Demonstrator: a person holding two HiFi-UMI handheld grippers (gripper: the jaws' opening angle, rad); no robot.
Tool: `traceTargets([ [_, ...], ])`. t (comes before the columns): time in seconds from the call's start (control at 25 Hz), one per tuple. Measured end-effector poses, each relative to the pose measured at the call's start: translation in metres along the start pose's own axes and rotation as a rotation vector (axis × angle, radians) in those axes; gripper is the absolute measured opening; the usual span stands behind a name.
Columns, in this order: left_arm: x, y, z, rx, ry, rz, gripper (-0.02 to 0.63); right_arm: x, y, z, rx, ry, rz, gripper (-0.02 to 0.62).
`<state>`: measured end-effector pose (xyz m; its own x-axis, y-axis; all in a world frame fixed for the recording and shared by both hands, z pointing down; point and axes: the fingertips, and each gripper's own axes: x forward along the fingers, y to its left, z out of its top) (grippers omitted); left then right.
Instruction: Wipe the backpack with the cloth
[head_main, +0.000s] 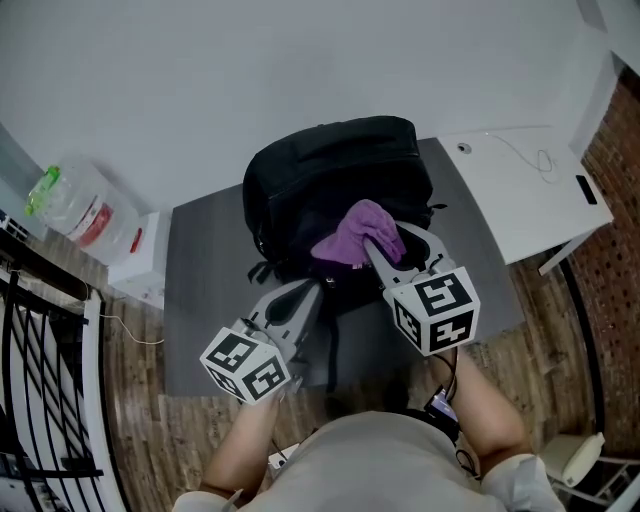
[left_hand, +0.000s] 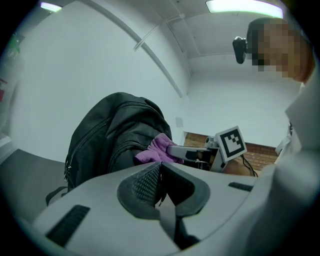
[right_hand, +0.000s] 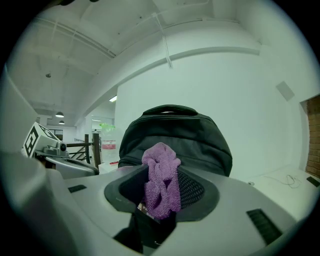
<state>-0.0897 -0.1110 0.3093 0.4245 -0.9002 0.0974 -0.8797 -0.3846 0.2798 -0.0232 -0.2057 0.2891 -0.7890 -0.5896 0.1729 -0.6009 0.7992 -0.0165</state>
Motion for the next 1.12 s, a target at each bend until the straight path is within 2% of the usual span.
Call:
traceTargets([
  [0.4,0.022,-0.015,-0.005,0.016,0.035,-0.028,0.006,-0.021,-0.04,-0.013,0.002,0.005,-0.071,0.164],
  [0.76,0.03,-0.02,-0.008,0.018,0.046,-0.04,0.006,-0.035,-0.06,-0.021,-0.046,0.006,-0.125,0.164],
  [1.12,0.03,-0.018,-0.012,0.009,0.047,-0.036,0.006,-0.047,-0.083,-0.028,-0.048,0.014,-0.176,0.164],
])
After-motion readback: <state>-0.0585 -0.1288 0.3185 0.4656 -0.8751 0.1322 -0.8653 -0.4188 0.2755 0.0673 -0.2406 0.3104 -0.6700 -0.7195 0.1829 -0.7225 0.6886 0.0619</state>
